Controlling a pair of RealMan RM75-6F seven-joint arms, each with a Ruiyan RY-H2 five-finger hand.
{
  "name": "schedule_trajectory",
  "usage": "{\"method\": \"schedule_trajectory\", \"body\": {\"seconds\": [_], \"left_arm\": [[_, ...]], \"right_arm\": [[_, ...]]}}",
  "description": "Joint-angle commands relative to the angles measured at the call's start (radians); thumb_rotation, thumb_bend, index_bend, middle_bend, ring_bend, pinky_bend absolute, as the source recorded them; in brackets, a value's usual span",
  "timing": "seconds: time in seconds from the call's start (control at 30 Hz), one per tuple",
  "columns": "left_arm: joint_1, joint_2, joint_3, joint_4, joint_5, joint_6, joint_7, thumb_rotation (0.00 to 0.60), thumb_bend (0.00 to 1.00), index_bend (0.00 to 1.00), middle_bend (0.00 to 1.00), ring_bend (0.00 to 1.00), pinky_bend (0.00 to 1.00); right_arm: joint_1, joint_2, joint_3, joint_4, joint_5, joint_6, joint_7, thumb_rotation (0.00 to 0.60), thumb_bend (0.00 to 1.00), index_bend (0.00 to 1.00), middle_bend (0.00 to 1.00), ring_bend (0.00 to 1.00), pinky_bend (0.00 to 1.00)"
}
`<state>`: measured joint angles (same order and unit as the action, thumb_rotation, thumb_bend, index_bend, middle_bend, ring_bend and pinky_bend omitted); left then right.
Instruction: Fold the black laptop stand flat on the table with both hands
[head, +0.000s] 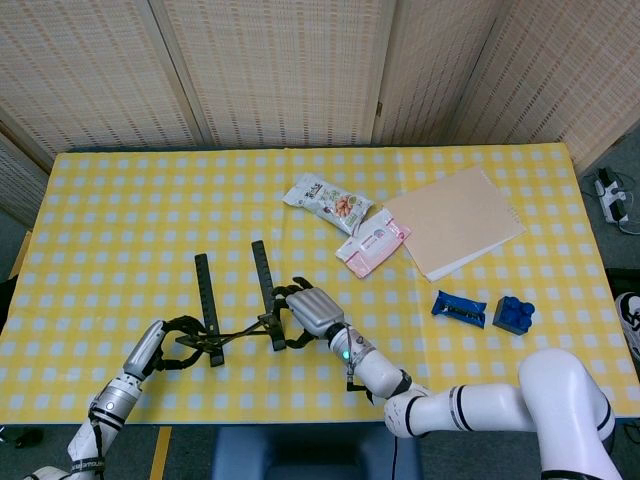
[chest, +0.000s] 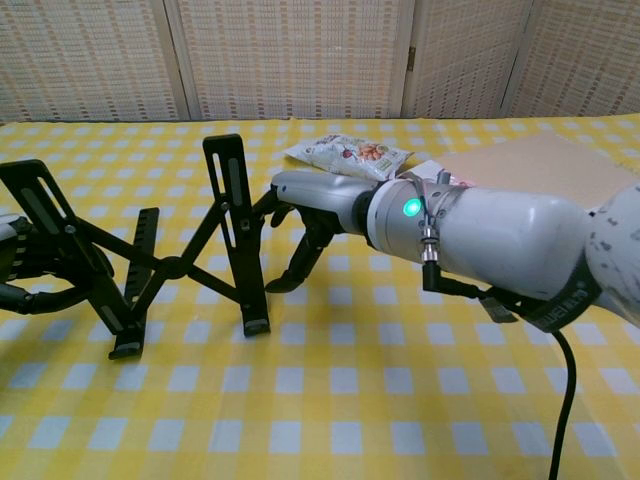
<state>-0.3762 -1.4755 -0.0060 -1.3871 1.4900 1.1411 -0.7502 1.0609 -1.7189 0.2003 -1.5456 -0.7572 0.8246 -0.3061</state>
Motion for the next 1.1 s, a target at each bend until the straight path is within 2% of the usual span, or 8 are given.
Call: {"method": "schedule_trajectory", "body": {"seconds": [0.03,0.27,0.63,0.93,1.1], "left_arm": [[-0.001,0.000,0.000,0.000,0.001,0.000,0.000,0.600,0.39,0.66,0.45,0.36,0.36],[-0.001,0.003,-0.002,-0.004,0.001,0.001,0.001,0.600,0.39,0.66,0.45,0.36,0.36],[-0.001,0.004,0.001,-0.004,0.008,0.002,-0.003,0.600,0.39,0.66,0.45,0.36,0.36],[0.001,0.006,0.005,0.001,0.015,0.008,-0.014,0.600,0.39,0.66,0.45,0.36,0.36],[-0.002,0.009,0.002,0.005,0.016,0.008,-0.023,0.600,0.39,0.62,0.45,0.35,0.33]], "right_arm": [[0.000,-0.006,0.003,0.006,0.002,0.001,-0.001,0.600,0.27,0.48,0.20,0.18,0.00],[-0.001,-0.025,0.013,0.023,0.000,0.003,0.002,0.600,0.32,0.52,0.22,0.19,0.00],[-0.005,-0.068,0.028,0.053,-0.005,0.022,0.001,0.600,0.32,0.58,0.26,0.22,0.00],[-0.018,-0.106,0.041,0.075,-0.024,0.050,0.006,0.600,0.43,0.67,0.33,0.27,0.02],[-0.031,-0.105,0.048,0.065,-0.039,0.054,0.018,0.600,0.43,0.66,0.32,0.27,0.02]]}}
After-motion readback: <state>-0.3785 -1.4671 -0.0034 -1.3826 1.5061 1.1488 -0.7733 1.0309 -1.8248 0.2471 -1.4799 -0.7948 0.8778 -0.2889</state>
